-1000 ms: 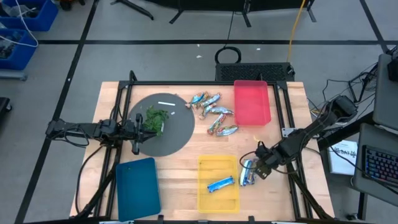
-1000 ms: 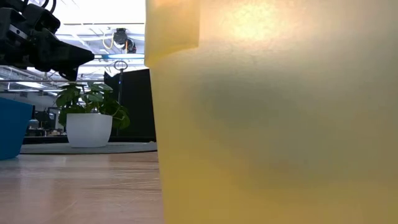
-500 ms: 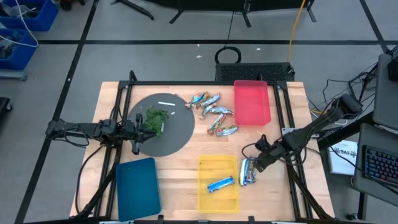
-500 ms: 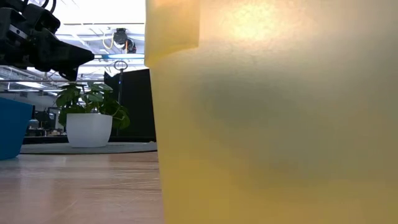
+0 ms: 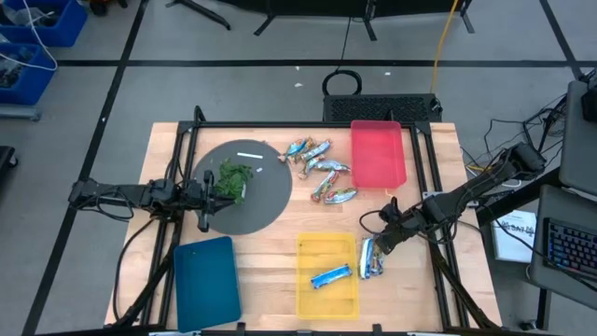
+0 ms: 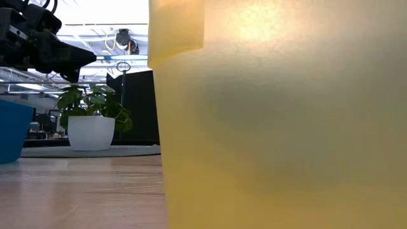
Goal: Pick and place Granola Bars by type
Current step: Put the green snack into the yellow bin
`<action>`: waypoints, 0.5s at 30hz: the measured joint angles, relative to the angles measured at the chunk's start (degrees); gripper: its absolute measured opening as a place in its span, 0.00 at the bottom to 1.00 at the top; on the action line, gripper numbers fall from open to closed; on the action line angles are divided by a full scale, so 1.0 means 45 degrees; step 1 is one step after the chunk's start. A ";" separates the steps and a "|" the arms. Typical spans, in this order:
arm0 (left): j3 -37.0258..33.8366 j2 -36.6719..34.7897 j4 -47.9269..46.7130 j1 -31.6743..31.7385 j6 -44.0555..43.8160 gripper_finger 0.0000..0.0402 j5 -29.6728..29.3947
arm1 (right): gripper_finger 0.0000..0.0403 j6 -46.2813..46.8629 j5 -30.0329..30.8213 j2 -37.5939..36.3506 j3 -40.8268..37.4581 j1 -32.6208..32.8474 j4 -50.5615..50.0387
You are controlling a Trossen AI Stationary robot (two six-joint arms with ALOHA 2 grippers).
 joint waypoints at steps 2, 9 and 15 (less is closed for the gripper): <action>0.0000 0.0000 -0.0003 0.0000 0.0000 0.12 0.0005 | 0.44 -0.0005 -0.0004 0.0024 0.0005 -0.0059 0.0073; 0.0004 0.0000 -0.0013 -0.0001 0.0004 0.12 0.0010 | 0.40 -0.0300 -0.0120 0.0645 0.0005 -0.0099 0.0466; 0.0005 0.0000 -0.0013 -0.0002 0.0005 0.12 0.0010 | 0.32 -0.0517 -0.0432 0.1199 0.0005 -0.0099 0.0923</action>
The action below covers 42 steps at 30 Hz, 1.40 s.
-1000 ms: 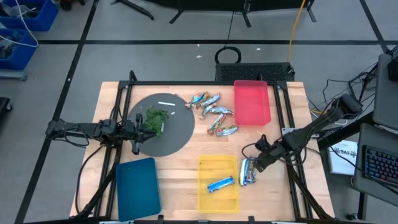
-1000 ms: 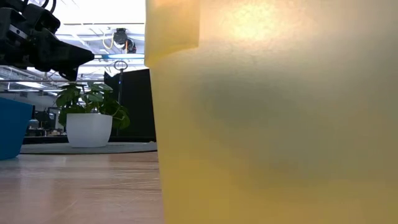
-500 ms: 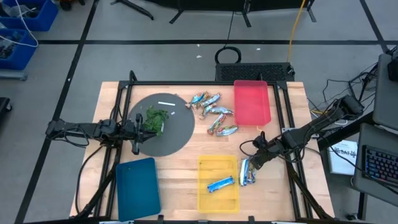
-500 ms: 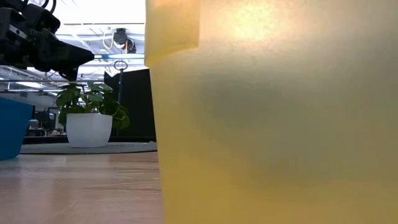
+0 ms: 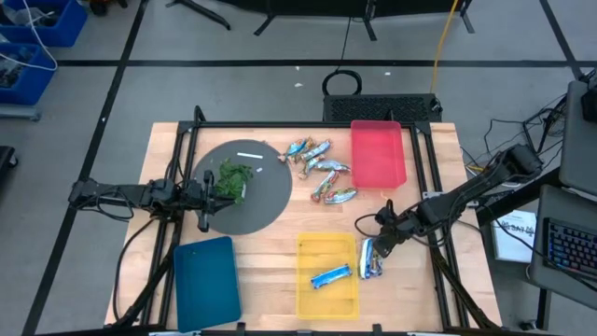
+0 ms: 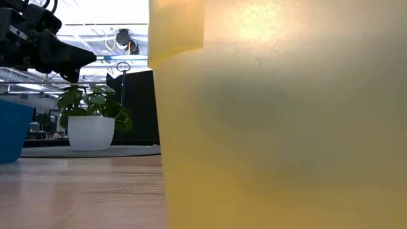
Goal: Pick and place Granola Bars by type
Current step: Put the green snack into the yellow bin
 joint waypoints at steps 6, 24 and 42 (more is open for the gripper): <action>0.0000 0.0000 0.0000 -0.0001 0.0000 0.12 -0.0005 | 0.07 -0.0900 0.0077 0.0078 0.0000 0.0000 0.0357; 0.0000 -0.0004 0.0058 0.0002 -0.0049 0.12 -0.0015 | 0.01 -0.3479 0.2058 -0.2634 0.0010 0.0015 0.3982; 0.0000 -0.0005 0.0165 -0.0003 -0.0107 0.12 -0.0047 | 0.01 -0.7516 0.1005 0.3226 0.2865 0.0015 0.8501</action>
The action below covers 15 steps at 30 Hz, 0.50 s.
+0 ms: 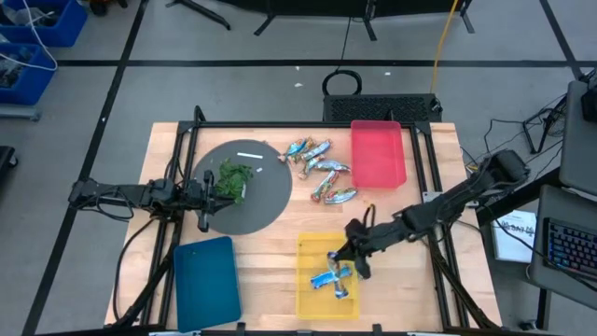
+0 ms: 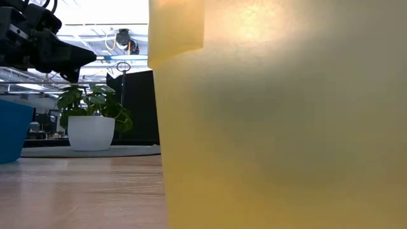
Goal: Pick and place Granola Bars by type
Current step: Put the green snack into the yellow bin
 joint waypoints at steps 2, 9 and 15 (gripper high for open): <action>0.0000 0.0000 0.0000 0.0000 -0.0015 0.12 -0.0001 | 0.04 -0.0401 0.0000 0.0482 0.0216 0.0000 -0.0017; 0.0000 0.0000 0.0000 0.0000 -0.0238 0.12 0.0004 | 0.33 -0.0795 -0.0008 0.0983 0.0273 -0.0097 -0.0344; 0.0000 0.0002 -0.0019 0.0000 -0.0238 0.12 0.0004 | 0.49 -0.0507 -0.0026 -0.0130 0.0273 -0.0277 -0.2153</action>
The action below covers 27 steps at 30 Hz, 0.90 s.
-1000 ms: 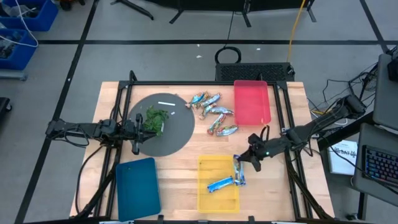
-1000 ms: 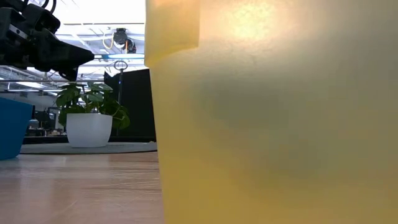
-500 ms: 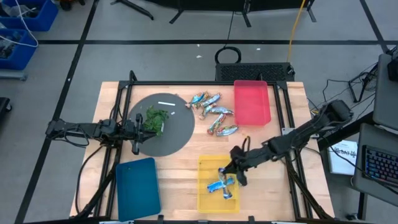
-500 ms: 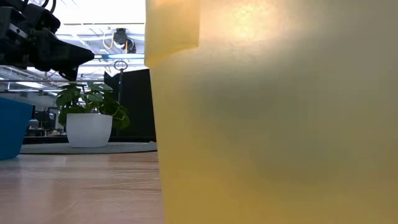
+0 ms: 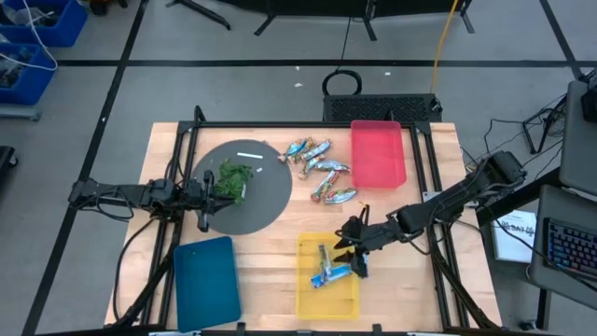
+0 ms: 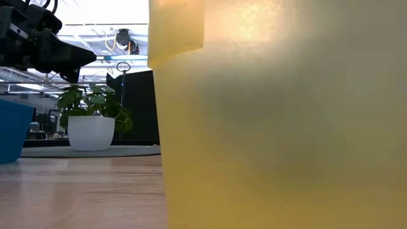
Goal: Pick and place Granola Bars by type
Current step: Put the green snack into the yellow bin
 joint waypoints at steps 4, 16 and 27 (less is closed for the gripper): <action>0.0000 -0.0002 -0.0029 0.0000 0.0000 0.12 0.0004 | 0.47 0.0804 0.0077 -0.1432 0.0000 -0.0011 -0.3222; 0.0000 -0.0002 -0.0058 0.0000 -0.0107 0.12 0.0014 | 0.41 0.3039 0.0691 -0.3149 -0.1821 0.0015 -0.5773; 0.0000 -0.0002 -0.0054 0.0000 -0.0335 0.12 0.0014 | 0.41 0.4692 -0.0462 -0.3144 -0.4985 -0.0303 -0.0156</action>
